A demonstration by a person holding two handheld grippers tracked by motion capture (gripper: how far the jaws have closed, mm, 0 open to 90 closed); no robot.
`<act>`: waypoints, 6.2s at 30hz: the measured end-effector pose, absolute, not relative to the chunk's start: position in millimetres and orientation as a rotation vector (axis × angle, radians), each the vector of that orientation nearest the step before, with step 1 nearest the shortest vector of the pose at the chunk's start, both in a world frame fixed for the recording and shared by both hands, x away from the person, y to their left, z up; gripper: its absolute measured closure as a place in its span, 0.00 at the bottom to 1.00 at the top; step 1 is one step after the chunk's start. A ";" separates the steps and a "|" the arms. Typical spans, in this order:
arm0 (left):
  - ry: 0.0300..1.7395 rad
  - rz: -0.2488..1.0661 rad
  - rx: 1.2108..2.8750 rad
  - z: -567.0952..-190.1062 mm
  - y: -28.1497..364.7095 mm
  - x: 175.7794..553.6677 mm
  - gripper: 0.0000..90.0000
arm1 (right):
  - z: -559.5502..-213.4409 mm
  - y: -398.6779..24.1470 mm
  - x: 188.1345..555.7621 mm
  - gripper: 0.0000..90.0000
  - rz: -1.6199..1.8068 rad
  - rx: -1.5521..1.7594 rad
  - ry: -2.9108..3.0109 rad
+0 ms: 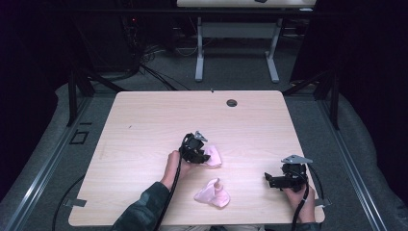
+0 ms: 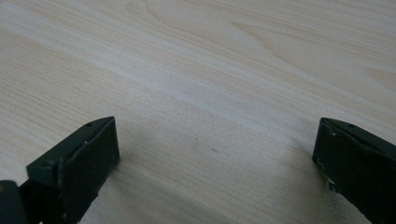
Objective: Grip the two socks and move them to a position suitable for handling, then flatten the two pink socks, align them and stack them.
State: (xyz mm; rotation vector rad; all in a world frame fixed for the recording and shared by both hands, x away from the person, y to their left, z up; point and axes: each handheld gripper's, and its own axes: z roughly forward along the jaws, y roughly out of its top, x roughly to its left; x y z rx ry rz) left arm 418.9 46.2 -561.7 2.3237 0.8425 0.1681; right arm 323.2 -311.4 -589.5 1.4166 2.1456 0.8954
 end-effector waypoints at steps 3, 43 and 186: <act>0.851 0.162 2.316 -559.4 48.7 418.4 0.58 | -589.5 -311.4 323.2 0.00 0.895 1.416 2.146; 0.806 0.115 2.328 -507.9 44.0 359.2 0.17 | -553.1 -207.7 281.9 0.28 1.167 1.061 2.497; 0.942 0.083 2.483 -537.9 29.0 439.0 0.93 | -585.2 -270.5 301.3 0.16 1.060 1.386 2.187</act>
